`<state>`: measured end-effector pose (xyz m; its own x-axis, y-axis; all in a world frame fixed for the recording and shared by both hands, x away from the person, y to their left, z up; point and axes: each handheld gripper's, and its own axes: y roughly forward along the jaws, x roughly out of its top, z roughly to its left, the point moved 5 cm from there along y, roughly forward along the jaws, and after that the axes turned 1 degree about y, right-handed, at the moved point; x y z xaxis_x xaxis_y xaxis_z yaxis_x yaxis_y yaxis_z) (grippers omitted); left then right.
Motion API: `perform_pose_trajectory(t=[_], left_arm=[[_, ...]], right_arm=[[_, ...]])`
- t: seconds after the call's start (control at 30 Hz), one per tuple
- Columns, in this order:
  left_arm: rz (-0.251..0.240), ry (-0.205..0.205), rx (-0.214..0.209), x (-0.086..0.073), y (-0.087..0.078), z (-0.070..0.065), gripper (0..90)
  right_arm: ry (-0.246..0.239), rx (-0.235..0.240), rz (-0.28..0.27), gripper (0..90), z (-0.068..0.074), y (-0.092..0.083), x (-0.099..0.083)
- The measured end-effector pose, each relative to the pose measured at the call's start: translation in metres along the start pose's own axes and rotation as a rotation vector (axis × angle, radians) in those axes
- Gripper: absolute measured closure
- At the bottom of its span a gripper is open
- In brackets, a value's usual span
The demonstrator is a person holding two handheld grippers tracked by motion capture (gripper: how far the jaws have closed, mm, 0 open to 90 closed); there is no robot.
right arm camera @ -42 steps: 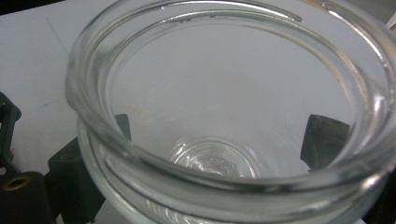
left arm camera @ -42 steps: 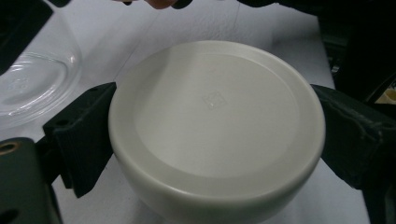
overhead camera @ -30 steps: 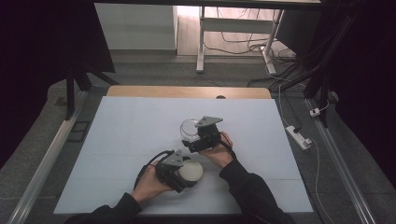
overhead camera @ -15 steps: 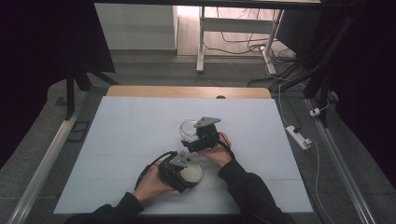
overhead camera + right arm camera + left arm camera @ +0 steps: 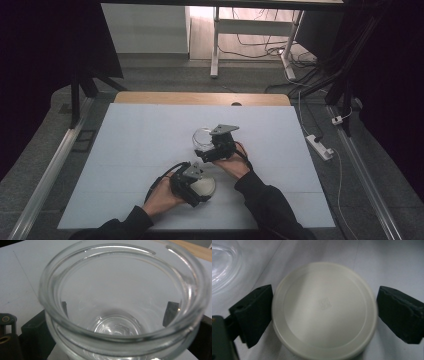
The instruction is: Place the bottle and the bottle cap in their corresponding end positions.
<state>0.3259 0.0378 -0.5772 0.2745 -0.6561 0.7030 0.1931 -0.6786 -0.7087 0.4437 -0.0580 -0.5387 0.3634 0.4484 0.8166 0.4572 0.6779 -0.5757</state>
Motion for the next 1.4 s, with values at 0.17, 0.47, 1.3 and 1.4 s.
perform_pose_trajectory(t=[0.17, 0.47, 1.3, 1.4], left_arm=[[-0.044, -0.029, -0.014, 0.002, -0.003, 0.0, 1.0], [-0.089, -0.033, -0.002, 0.005, -0.016, -0.003, 0.0], [-0.213, -0.12, 0.022, -0.003, -0.065, 0.002, 0.0], [-0.215, -0.123, 0.022, -0.003, -0.069, 0.001, 0.0]], right_arm=[[0.002, 0.006, -0.011, 2.3, 0.0, -0.005, 0.001], [-0.008, -0.001, -0.027, 2.1, 0.001, -0.018, 0.003], [0.003, 0.009, -0.032, 1.5, 0.015, -0.047, -0.003], [0.001, 0.012, -0.033, 1.4, 0.019, -0.051, -0.003]])
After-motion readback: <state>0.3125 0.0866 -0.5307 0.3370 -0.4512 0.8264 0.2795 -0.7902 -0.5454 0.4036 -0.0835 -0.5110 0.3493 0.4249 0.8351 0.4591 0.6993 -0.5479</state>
